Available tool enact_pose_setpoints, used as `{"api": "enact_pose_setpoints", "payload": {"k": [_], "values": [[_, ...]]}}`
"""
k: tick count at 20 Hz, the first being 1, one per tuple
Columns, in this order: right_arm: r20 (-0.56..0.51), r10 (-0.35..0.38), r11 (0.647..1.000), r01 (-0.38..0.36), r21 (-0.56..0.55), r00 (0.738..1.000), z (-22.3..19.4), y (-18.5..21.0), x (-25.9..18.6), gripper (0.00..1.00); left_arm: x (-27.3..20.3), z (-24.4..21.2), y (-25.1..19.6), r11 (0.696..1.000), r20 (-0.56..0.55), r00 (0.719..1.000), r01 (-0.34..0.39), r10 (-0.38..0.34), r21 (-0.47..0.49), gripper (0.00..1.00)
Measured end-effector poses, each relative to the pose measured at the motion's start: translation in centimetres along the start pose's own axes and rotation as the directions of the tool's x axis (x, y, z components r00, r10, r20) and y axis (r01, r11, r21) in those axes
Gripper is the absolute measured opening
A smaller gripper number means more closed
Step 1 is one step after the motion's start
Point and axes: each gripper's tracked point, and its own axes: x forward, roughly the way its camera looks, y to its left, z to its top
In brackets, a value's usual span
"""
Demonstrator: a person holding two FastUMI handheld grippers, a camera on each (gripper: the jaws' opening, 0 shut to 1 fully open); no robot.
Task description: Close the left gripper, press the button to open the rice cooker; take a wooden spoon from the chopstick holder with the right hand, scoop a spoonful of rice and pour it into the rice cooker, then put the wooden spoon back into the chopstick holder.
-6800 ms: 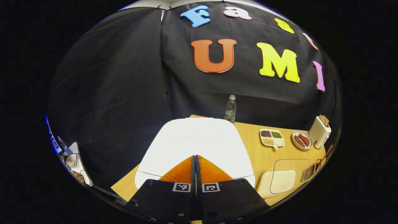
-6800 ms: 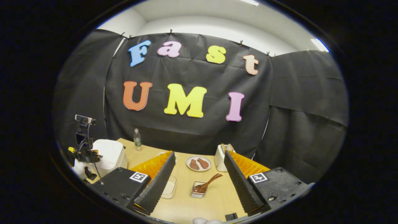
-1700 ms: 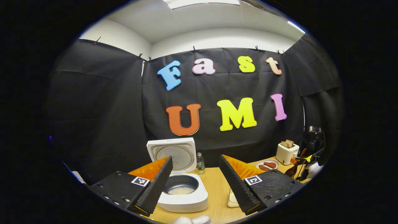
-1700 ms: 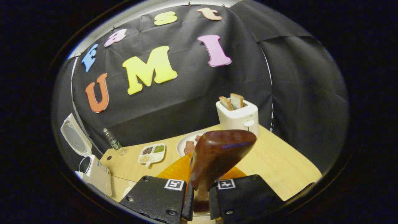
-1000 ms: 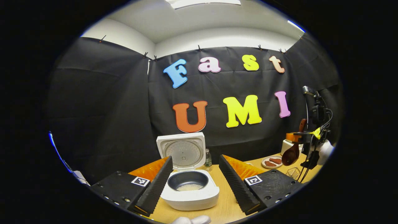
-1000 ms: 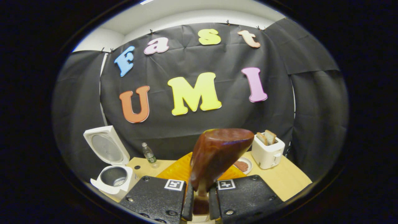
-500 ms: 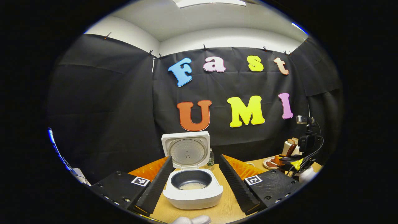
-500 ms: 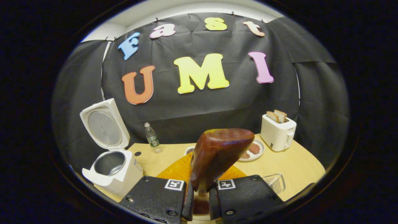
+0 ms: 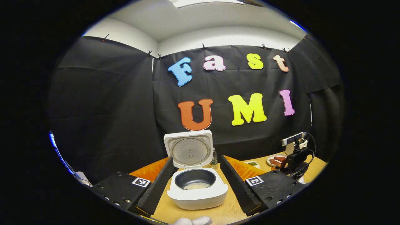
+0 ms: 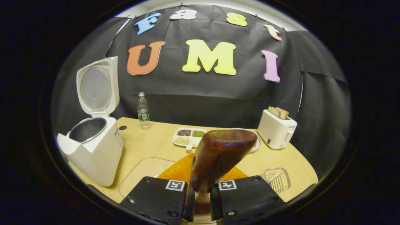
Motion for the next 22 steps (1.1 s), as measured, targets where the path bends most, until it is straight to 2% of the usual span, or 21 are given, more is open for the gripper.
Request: {"api": "enact_pose_setpoints", "payload": {"k": [4,5,6,8,11,15,17,19,22], "values": [[-0.031,-0.032,0.989,0.027,-0.146,0.999,-2.7,0.9,0.3,0.23,-0.2,-0.1,0.2,1.0,-0.002,1.0,-0.007,0.007,0.004,0.95],[-0.03,-0.038,0.983,0.031,-0.183,0.999,-2.8,1.0,0.3,0.25,-0.2,-0.1,0.3,1.0,-0.002,1.0,-0.01,0.01,0.006,0.95],[-0.03,-0.031,0.977,0.025,-0.21,0.999,-2.8,1.6,0.5,0.23,-0.1,0.0,0.4,1.0,0.0,1.0,-0.013,0.013,0.007,0.95],[-0.032,-0.024,0.965,0.014,-0.262,0.999,-3.0,2.6,0.7,0.25,-0.1,-0.2,0.5,1.0,-0.004,1.0,-0.016,0.016,0.005,0.95],[-0.059,0.019,0.973,-0.032,-0.23,0.998,-3.8,3.9,0.8,0.24,0.0,-0.2,0.8,1.0,-0.006,1.0,-0.021,0.021,0.003,0.95],[-0.08,0.068,0.997,-0.071,-0.029,0.994,-4.1,4.4,0.9,0.25,0.2,-0.4,1.2,0.999,-0.011,0.999,-0.032,0.032,0.006,0.95],[-0.091,0.088,0.989,-0.076,0.126,0.992,-4.1,4.1,1.1,0.24,0.1,-0.6,1.4,0.999,-0.017,0.999,-0.035,0.035,0.006,0.95],[-0.09,0.114,0.958,-0.085,0.275,0.989,-4.0,4.1,1.3,0.25,0.1,-0.7,1.6,0.999,-0.023,0.999,-0.038,0.038,0.008,0.95],[-0.092,0.151,0.856,-0.084,0.511,0.984,-4.2,3.7,1.6,0.25,0.2,-0.6,1.6,0.999,-0.025,0.999,-0.041,0.041,0.006,0.95]]}}
